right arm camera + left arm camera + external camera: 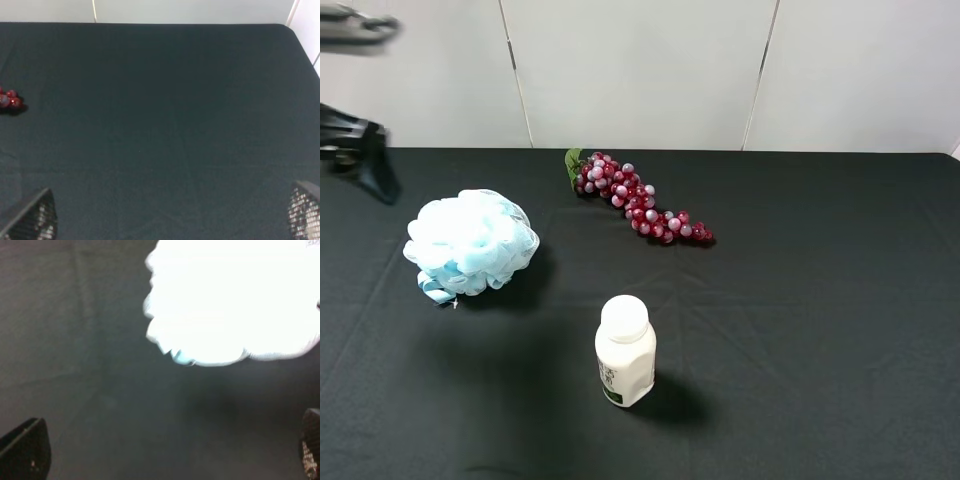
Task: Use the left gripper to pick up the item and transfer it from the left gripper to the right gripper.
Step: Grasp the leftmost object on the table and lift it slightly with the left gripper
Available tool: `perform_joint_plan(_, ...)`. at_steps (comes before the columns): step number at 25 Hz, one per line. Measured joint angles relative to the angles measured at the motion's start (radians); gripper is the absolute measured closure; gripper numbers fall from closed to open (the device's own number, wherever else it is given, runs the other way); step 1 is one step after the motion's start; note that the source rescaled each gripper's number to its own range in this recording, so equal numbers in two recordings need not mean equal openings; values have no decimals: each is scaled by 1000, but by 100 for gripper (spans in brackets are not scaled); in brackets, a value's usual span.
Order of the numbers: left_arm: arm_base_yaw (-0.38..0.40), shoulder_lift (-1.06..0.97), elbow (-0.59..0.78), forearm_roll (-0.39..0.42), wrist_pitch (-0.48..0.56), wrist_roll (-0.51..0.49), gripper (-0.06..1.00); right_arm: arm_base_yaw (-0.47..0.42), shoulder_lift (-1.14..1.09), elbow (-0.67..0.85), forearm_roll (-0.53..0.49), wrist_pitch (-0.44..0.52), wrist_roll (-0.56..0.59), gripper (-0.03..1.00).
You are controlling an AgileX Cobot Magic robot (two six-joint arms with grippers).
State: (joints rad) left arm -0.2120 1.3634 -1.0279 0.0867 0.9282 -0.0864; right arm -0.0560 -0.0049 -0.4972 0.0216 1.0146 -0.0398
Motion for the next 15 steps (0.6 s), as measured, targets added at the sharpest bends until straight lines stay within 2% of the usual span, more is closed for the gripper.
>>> perform_joint_plan(7, -93, 199, -54, 6, -55, -73, -5, 0, 0, 0, 0, 0, 0, -3)
perform_joint_plan(15, -119, 342, -58, 6, -155, -96, -5, 0, 0, 0, 0, 0, 0, -3)
